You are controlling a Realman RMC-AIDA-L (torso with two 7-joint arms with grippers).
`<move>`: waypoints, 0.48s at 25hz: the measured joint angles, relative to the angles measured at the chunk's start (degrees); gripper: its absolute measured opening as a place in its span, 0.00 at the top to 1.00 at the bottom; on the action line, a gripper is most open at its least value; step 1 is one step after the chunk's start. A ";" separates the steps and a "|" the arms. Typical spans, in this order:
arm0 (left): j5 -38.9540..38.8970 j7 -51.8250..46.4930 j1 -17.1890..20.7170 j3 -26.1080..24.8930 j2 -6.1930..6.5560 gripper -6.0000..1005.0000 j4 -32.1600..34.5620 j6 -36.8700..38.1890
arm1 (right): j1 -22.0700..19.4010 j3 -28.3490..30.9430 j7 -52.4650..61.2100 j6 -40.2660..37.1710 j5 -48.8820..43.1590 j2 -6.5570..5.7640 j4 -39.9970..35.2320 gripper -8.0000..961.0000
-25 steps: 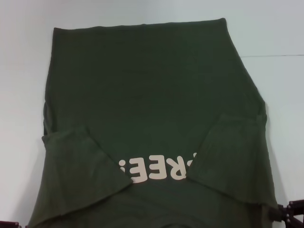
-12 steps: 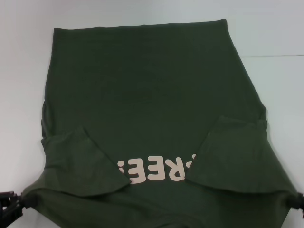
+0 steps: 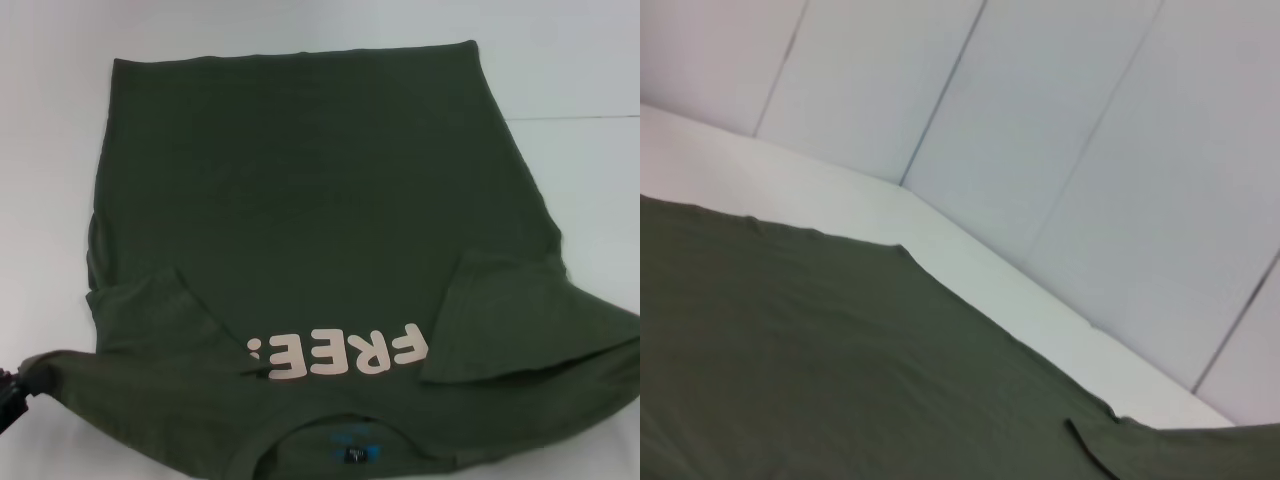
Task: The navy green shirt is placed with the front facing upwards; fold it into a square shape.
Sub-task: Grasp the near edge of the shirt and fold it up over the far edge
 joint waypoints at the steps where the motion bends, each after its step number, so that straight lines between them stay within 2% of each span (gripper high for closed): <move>1: -0.23 0.00 0.00 -0.37 0.00 0.96 -0.44 -0.18 | -0.02 0.24 -0.01 -0.09 0.81 -0.18 0.71 0.95; 7: -2.88 0.03 0.00 -2.00 -0.13 0.96 -2.92 -1.88 | -0.45 0.42 -0.07 0.06 6.54 -0.56 3.96 0.95; 12: -5.37 0.82 -0.52 -1.93 -0.73 0.96 -6.66 -4.75 | 0.53 0.46 -0.06 0.80 7.22 -0.03 5.56 0.95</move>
